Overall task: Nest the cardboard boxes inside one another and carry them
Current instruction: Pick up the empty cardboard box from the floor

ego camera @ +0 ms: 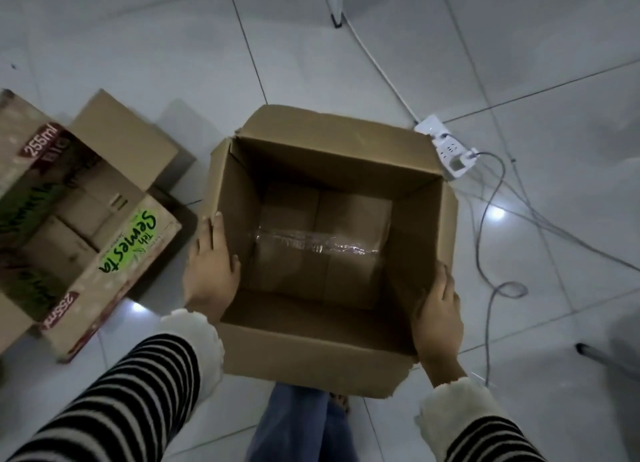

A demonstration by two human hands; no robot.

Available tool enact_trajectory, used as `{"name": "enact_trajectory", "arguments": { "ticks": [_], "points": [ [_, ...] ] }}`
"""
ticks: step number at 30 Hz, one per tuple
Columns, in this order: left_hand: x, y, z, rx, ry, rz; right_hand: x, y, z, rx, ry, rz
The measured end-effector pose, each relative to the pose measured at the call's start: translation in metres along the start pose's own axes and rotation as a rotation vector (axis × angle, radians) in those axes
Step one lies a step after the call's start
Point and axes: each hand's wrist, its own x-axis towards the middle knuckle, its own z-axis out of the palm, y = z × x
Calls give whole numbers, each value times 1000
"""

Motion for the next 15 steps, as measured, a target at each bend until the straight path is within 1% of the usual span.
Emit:
{"name": "enact_trajectory", "arguments": {
  "ticks": [2,6,9,12,15],
  "points": [
    [8,-7,3,-30,1,2,1,1,4,24,-15,24],
    [17,-21,2,-71,-11,70,7,-8,2,147,-19,81],
    [17,-27,-1,-160,19,105,28,-17,-3,111,36,-77],
    [20,-28,-5,-256,26,22,60,-36,-12,59,66,-221],
    [31,-29,-8,-321,36,-31,93,-58,-22,53,59,-301]
  ]
}}
